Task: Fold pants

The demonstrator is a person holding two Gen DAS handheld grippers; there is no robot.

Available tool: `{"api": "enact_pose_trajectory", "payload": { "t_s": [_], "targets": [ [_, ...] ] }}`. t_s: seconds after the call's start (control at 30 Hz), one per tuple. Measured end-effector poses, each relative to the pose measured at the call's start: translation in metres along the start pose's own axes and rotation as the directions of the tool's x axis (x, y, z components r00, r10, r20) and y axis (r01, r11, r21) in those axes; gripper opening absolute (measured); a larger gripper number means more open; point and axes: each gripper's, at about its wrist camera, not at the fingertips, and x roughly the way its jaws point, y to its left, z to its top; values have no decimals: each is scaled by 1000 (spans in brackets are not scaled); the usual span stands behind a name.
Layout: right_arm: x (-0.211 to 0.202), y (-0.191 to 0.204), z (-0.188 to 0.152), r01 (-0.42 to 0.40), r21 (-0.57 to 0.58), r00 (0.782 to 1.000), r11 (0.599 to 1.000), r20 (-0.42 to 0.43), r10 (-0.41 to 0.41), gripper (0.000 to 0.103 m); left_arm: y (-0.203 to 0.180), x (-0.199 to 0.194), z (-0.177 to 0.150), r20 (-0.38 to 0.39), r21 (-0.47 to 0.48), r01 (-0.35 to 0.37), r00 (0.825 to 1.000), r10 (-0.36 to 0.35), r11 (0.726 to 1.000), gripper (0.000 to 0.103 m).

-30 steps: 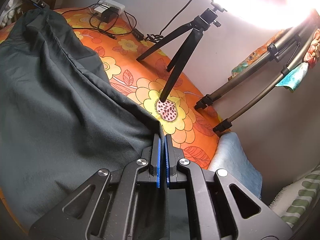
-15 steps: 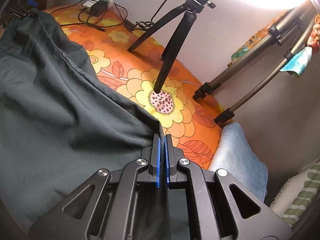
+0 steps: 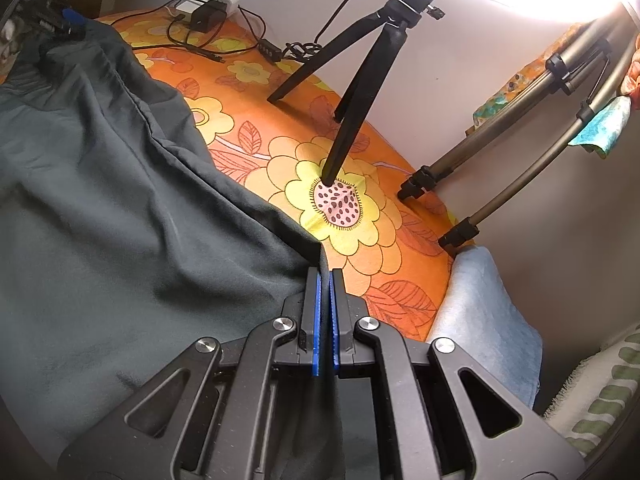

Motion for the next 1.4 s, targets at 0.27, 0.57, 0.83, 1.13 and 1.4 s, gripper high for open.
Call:
{"api": "enact_pose_trajectory", "payload": {
  "t_s": [0.27,0.57,0.83,1.13,1.4],
  "targets": [
    [-1,0,1,-27,18,1000,999,0,27,4,101,-27,-19,50,-366,11,999,8,931,61],
    [3,2,2,-25,17,1000,1000,-13,25,4,99,-5,-22,7,-339,-4,1000,7,941,65],
    [4,1,1,-26,18,1000,1000,-15,26,4,72,8,-29,-18,-184,-118,993,117,976,14],
    [-5,-2,-3,-22,40,1000,999,9,21,4,74,-27,-36,114,-233,-123,982,152,965,0],
    [-15,-19,3,-6,94,999,996,36,3,3,90,-51,-16,196,-278,-121,964,179,953,0]
  ]
}}
